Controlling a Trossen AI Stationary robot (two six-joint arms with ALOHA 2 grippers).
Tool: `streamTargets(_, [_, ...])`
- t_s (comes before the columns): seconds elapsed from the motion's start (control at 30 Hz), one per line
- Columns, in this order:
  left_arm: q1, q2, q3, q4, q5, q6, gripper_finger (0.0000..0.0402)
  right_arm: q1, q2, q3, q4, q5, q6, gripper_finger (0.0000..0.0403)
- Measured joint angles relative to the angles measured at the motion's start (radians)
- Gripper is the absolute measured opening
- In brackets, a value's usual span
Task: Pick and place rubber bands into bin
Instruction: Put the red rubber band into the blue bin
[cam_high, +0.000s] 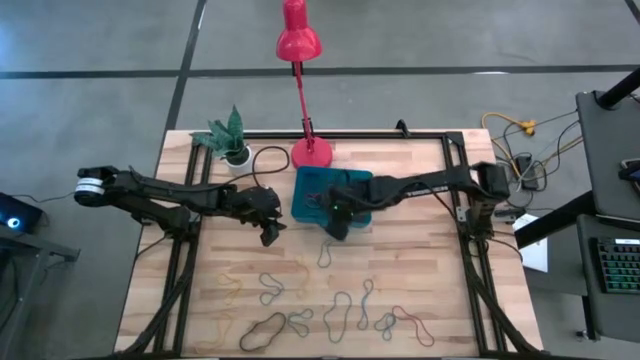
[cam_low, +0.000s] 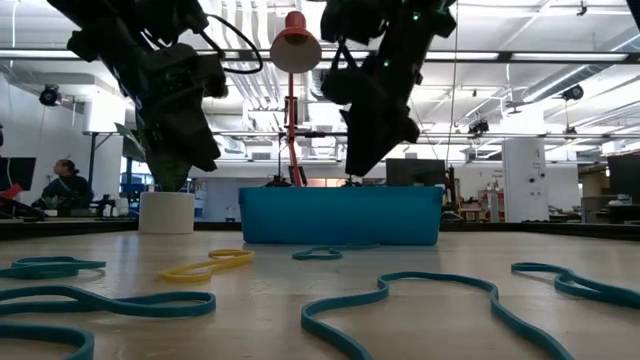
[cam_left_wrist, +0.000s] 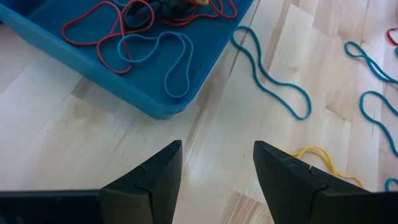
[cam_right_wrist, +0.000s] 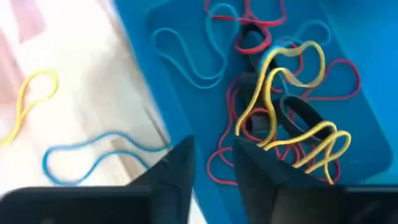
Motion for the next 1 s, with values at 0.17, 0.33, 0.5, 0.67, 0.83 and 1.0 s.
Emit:
streamTargets(0.17, [0.0,0.0,0.0,0.0,0.0,-0.001,0.0183,0.075,-0.076,0.001,-0.012,0.081,-0.204,0.0165])
streamTargets(0.33, [0.0,0.0,0.0,0.001,0.0,-0.001,0.0183,0.163,-0.169,0.0,-0.099,0.098,-0.303,0.0194])
streamTargets(0.5, [0.0,0.0,0.0,0.008,0.001,0.0,0.0183,0.279,-0.201,-0.002,-0.3,0.081,-0.219,0.0198])
streamTargets(0.67, [0.0,0.0,0.0,0.017,0.001,0.0,0.0183,0.439,-0.196,-0.039,-0.354,-0.002,-0.059,0.0199])
streamTargets(0.83, [0.0,0.0,0.0,0.024,0.004,0.001,0.0183,0.606,-0.192,-0.1,-0.331,-0.015,0.221,0.0199])
streamTargets(1.0, [0.0,0.0,0.0,0.025,0.003,0.001,0.0183,0.755,-0.162,-0.133,-0.311,-0.025,0.433,0.0199])
